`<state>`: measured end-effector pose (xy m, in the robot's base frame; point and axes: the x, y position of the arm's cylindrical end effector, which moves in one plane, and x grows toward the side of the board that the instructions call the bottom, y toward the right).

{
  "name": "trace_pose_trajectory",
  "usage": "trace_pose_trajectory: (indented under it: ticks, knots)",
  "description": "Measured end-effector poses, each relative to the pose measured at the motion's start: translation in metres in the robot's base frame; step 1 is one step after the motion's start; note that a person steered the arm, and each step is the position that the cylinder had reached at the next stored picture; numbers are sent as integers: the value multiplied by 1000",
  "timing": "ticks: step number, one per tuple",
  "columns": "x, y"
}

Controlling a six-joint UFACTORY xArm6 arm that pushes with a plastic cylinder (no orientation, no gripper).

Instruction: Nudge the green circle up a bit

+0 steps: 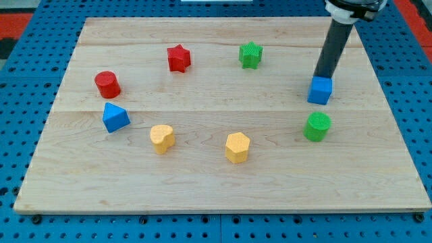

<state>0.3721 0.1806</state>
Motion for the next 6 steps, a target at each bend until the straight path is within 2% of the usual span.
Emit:
trace_pose_trajectory:
  ticks: [1, 2, 4, 5, 6]
  knots:
    - [5, 71]
    - [33, 85]
    - [130, 36]
    - [134, -15]
    - [160, -99]
